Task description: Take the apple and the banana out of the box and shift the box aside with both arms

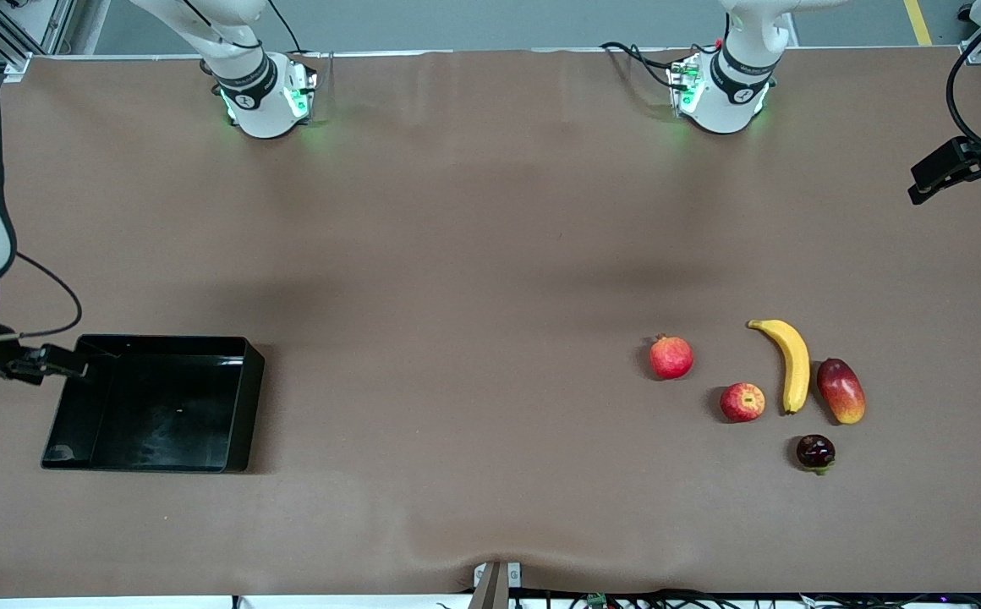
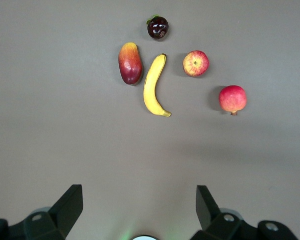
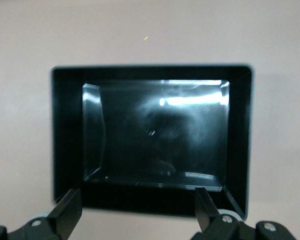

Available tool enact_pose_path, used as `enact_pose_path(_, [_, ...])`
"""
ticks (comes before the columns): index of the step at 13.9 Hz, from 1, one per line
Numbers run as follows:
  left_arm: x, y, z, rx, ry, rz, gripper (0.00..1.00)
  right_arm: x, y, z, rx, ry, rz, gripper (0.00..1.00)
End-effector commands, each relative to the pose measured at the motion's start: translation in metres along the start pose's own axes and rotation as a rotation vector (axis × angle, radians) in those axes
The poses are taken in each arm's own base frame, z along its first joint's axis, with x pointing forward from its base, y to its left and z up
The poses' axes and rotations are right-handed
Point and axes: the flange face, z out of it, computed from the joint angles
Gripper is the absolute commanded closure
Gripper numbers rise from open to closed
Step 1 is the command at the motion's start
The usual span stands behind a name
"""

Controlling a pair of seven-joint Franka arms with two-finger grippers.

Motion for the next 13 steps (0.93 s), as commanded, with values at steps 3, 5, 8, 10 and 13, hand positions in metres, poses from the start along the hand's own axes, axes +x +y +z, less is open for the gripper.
enact_pose_path(3, [0.000, 0.004, -0.004, -0.017, -0.002, 0.015, 0.00, -0.029, -0.055, -0.042, -0.020, -0.085, 0.006, 0.00])
enact_pose_path(5, [0.001, 0.006, -0.001, -0.017, -0.005, 0.021, 0.00, -0.037, -0.080, -0.056, -0.029, -0.111, -0.001, 0.00])
enact_pose_path(8, [0.003, 0.004, 0.001, -0.014, -0.010, 0.020, 0.00, -0.054, -0.086, -0.086, -0.051, -0.133, -0.003, 0.00])
enact_pose_path(10, [0.004, 0.006, 0.002, -0.015, -0.010, 0.023, 0.00, -0.067, -0.109, -0.122, -0.056, -0.118, 0.006, 0.00])
enact_pose_path(13, [0.003, 0.006, -0.004, -0.020, 0.001, 0.023, 0.00, -0.083, -0.126, -0.160, -0.063, -0.083, 0.045, 0.00])
